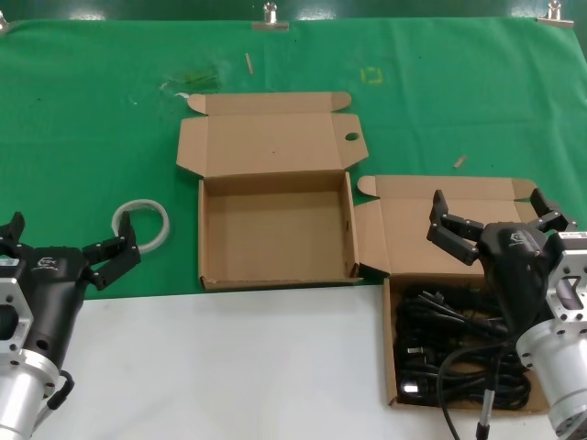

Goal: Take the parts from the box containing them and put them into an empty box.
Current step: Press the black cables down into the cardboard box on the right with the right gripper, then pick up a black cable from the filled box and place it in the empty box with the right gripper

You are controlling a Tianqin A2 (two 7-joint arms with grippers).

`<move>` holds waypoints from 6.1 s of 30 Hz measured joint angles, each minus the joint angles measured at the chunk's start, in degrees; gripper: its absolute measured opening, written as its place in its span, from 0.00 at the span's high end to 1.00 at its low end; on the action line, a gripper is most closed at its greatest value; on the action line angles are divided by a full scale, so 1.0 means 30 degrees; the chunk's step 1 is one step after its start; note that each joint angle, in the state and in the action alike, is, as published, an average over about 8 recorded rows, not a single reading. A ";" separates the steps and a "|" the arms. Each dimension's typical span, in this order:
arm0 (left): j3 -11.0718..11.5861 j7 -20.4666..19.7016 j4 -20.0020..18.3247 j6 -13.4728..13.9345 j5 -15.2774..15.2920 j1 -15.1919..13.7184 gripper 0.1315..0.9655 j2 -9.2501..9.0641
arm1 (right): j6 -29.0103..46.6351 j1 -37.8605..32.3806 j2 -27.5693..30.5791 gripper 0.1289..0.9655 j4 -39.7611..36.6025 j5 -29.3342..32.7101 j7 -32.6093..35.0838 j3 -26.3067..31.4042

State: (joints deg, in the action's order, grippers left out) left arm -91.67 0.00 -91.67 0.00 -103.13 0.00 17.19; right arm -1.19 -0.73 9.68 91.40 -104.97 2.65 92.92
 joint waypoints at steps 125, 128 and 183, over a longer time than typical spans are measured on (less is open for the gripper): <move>-0.0001 -0.0007 0.0000 -0.0001 0.0007 0.0000 0.00 0.0000 | -1.3216 -0.0738 -0.0147 0.64 0.0368 -1.7589 2.8787 0.3198; -0.0001 -0.0007 0.0000 -0.0001 0.0007 0.0000 0.00 0.0000 | -1.3170 -0.0681 -0.0163 0.71 0.0392 -1.7589 2.8760 0.3091; -0.0001 -0.0006 0.0000 0.0000 0.0007 0.0000 0.00 0.0000 | -1.1128 -1.2409 0.0006 0.92 -0.5696 -1.7590 2.1780 1.7776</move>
State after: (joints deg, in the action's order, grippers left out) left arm -91.68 -0.02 -91.67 0.00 -103.11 0.00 17.19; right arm -34.57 -37.96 9.70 74.31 -157.74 67.99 146.25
